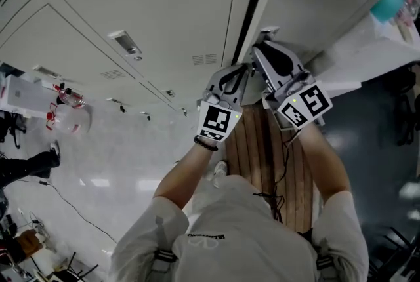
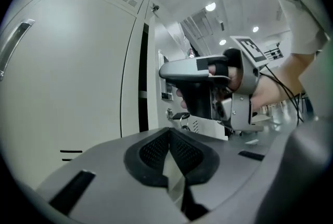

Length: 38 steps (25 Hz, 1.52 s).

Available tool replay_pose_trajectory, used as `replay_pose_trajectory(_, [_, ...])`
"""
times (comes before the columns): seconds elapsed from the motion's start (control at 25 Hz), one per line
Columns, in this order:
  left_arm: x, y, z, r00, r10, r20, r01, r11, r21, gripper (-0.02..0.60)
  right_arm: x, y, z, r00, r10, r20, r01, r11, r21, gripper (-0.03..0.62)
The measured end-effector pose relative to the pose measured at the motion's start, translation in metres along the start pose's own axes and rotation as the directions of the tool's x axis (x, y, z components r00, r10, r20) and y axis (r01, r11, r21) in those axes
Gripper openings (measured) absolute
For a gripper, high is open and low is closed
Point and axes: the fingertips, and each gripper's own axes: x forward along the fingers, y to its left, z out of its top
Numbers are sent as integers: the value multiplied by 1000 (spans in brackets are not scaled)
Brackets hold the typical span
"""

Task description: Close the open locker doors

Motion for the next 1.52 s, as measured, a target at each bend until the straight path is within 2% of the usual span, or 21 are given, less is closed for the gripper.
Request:
replay_pose_trajectory(0.2, [15,8,-11,998,52,-43,-52,999,-4,5,9,-8,-1,1000,-25,7,25,1000,1,46])
replay_pose_trajectory(0.52, [28,24,-18,990,127,-65,-128,992,-7,5,24,-20,-4,997,-80,7,80,997,1,43])
replay_pose_trajectory(0.88, [33,31,-19,985,156,-69,-157,988,-9,5,30,-25,-6,992,-121,19,121,993,-7,44])
replay_pose_trajectory(1.04, [34,30,-18,985,155,-70,-155,988,2,3,26,-27,-7,984,-179,19,180,983,-36,47])
replay_pose_trajectory(1.12, [34,30,-18,987,147,-69,-147,989,12,3,15,-28,-11,976,-216,18,217,975,-43,10])
replay_pose_trajectory(1.36, [31,31,-18,991,129,-34,-128,991,35,3,-55,-13,-41,964,-265,-16,264,964,-17,9])
replay_pose_trajectory(1.52, [25,28,-25,995,103,-13,-102,993,65,5,-125,2,-77,935,-345,-80,345,938,-9,9])
